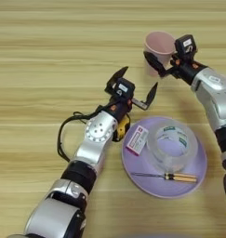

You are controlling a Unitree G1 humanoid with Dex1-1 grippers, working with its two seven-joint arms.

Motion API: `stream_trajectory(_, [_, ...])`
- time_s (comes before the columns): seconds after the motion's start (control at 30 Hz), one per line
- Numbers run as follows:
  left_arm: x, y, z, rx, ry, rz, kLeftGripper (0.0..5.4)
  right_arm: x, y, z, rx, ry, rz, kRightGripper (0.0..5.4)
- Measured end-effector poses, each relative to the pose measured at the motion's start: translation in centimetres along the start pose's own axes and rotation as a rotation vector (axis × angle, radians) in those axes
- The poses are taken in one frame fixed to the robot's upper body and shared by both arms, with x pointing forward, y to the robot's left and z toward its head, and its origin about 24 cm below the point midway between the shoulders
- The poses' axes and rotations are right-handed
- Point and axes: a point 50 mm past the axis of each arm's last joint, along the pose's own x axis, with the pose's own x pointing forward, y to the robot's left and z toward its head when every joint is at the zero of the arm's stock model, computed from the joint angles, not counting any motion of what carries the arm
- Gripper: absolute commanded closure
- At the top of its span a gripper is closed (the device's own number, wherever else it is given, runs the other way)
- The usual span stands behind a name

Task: Move the objects on the table

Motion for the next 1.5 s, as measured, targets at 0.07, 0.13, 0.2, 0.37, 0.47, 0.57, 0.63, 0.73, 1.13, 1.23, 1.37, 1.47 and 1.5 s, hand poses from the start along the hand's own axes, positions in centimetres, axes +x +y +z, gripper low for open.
stream_trajectory(0.07, [0.0, 0.0, 0.0, 0.0, 0.0, -0.001, 0.0, 0.1, 0.3, 0.4, 0.002, -0.007, 0.011, 0.86])
stream_trajectory(0.13, [0.0, 0.0, 0.0, 0.0, 0.0, -0.001, 0.0, 0.1, 0.6, 0.7, -0.002, -0.018, 0.02, 0.86])
stream_trajectory(0.2, [0.0, 0.0, 0.0, 0.001, -0.001, 0.0, 0.0, 0.0, 1.0, 0.8, -0.004, -0.02, 0.036, 0.86])
stream_trajectory(0.37, [0.0, 0.0, 0.1, 0.001, -0.003, 0.005, 0.0, -0.4, 2.0, 0.7, 0.005, -0.006, 0.066, 0.86])
stream_trajectory(0.47, [0.0, 0.0, 0.1, 0.001, -0.003, 0.007, 0.0, -0.6, 2.4, 0.7, 0.006, -0.005, 0.076, 0.86])
stream_trajectory(0.57, [0.0, 0.1, 0.1, 0.001, -0.003, 0.012, 0.0, -0.9, 2.8, 0.5, 0.009, 0.007, 0.086, 0.86])
stream_trajectory(0.63, [0.0, 0.1, 0.0, 0.001, -0.002, 0.015, 0.0, -1.0, 3.0, 0.4, 0.009, 0.01, 0.091, 0.86])
stream_trajectory(0.73, [0.0, 0.2, 0.0, 0.0, 0.0, 0.019, 0.0, -1.3, 3.2, -0.1, 0.018, 0.031, 0.096, 0.86])
stream_trajectory(1.13, [-0.1, 0.2, -0.1, -0.001, 0.006, 0.031, 0.0, -2.0, 4.4, -1.8, 0.04, 0.092, 0.129, 0.88])
stream_trajectory(1.23, [-0.1, 0.3, -0.1, -0.001, 0.006, 0.033, 0.0, -2.1, 4.7, -1.7, 0.042, 0.091, 0.141, 0.89])
stream_trajectory(1.37, [-0.1, 0.3, -0.1, -0.002, 0.006, 0.034, 0.0, -2.2, 5.3, -1.7, 0.053, 0.094, 0.164, 0.89])
stream_trajectory(1.47, [-0.1, 0.3, -0.2, -0.002, 0.008, 0.035, 0.0, -2.2, 5.6, -1.3, 0.049, 0.079, 0.176, 0.89])
stream_trajectory(1.5, [-0.1, 0.3, -0.2, -0.002, 0.009, 0.036, 0.0, -2.2, 5.8, -1.2, 0.05, 0.081, 0.18, 0.89])
